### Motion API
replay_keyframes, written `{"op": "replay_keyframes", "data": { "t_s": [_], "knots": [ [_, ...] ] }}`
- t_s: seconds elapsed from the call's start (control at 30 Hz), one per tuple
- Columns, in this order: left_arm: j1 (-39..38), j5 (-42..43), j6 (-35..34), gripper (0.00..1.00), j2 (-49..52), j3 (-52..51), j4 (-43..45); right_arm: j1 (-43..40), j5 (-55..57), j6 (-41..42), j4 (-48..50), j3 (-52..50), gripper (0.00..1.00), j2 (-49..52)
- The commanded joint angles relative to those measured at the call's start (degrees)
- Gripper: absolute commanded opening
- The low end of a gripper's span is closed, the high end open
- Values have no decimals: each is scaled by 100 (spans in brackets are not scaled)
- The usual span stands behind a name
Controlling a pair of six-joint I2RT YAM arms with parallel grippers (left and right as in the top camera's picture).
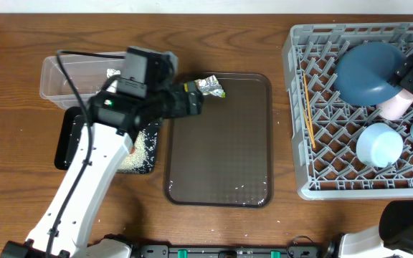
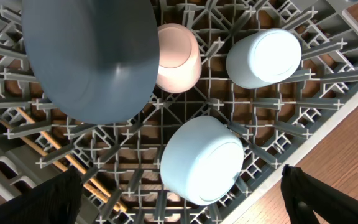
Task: Sort waste into correct bins and load items into the dishwasher rack
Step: 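Move the left gripper to the Pandan cake wrapper on the brown tray, then grasp the Pandan wrapper with the left gripper and lift it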
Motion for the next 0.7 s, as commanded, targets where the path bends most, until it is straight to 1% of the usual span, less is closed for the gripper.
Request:
{"op": "replay_keyframes", "data": {
  "t_s": [0.0,0.13,0.23,0.47,0.57,0.67],
  "knots": [
    [-284,74,-129,90,22,-17,-37,-37,4,26,-11,-11,99,50],
    [-553,70,-354,90,24,-17,-26,-37,2,26,-11,-11,99,50],
    [-649,70,-380,90,24,-17,-17,-37,2,26,-11,-11,99,50],
    [-654,50,-533,90,28,-17,262,-37,2,26,-11,-11,99,50],
    [-654,50,-723,90,55,-17,275,-37,2,26,-11,-11,99,50],
    [-656,52,-739,90,90,-24,229,-37,2,26,-11,-11,99,50]
  ]
}}
